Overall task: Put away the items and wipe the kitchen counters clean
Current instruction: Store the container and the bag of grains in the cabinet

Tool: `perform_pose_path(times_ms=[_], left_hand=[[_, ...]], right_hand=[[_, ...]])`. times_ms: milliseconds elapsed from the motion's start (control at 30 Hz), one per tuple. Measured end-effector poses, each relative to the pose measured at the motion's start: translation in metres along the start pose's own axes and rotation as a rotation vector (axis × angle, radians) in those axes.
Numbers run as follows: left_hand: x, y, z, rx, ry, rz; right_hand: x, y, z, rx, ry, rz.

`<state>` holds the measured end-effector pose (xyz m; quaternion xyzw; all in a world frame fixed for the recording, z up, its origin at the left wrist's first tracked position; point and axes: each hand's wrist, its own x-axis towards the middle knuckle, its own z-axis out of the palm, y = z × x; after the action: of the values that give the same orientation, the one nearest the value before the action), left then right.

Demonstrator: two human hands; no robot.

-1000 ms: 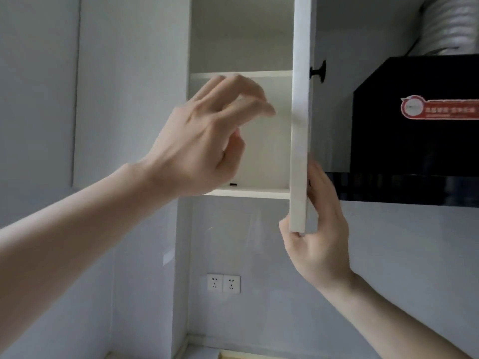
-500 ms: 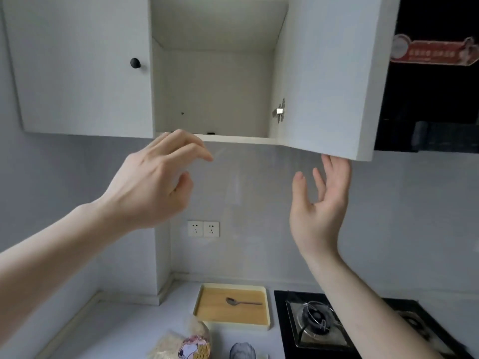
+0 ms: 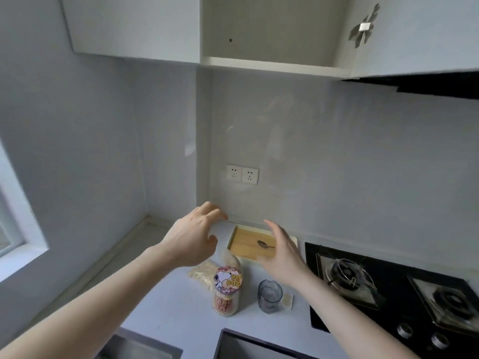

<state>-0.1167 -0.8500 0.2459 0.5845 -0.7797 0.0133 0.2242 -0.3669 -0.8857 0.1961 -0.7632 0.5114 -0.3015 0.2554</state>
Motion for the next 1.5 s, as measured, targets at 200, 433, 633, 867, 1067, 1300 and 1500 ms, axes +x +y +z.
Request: perform_pose_path(times_ms=[200,433,633,867,1067,1300,1500], left_hand=[[-0.017,-0.039,0.101,-0.119,-0.292,-0.256],[-0.023,-0.071,0.185,-0.251,-0.5,-0.459],[-0.01,-0.096,0.235,-0.28,-0.614,-0.527],[0.004,-0.11,0.276,-0.31,-0.638,-0.551],[0.01,-0.117,0.291,-0.334,-0.617,-0.569],[0.006,-0.118,0.286,-0.391,-0.557,-0.561],[0.008,-0.111,0.248,-0.474,-0.453,-0.48]], right_hand=[[0.013,0.04,0.057,-0.114,-0.3,0.176],[0.045,0.076,0.11,-0.229,-0.456,0.278],[0.07,0.11,0.146,-0.203,-0.543,0.33],[0.089,0.152,0.175,-0.14,-0.59,0.39],[0.096,0.162,0.185,-0.012,-0.581,0.373],[0.094,0.156,0.174,0.002,-0.548,0.322],[0.094,0.135,0.144,0.05,-0.508,0.253]])
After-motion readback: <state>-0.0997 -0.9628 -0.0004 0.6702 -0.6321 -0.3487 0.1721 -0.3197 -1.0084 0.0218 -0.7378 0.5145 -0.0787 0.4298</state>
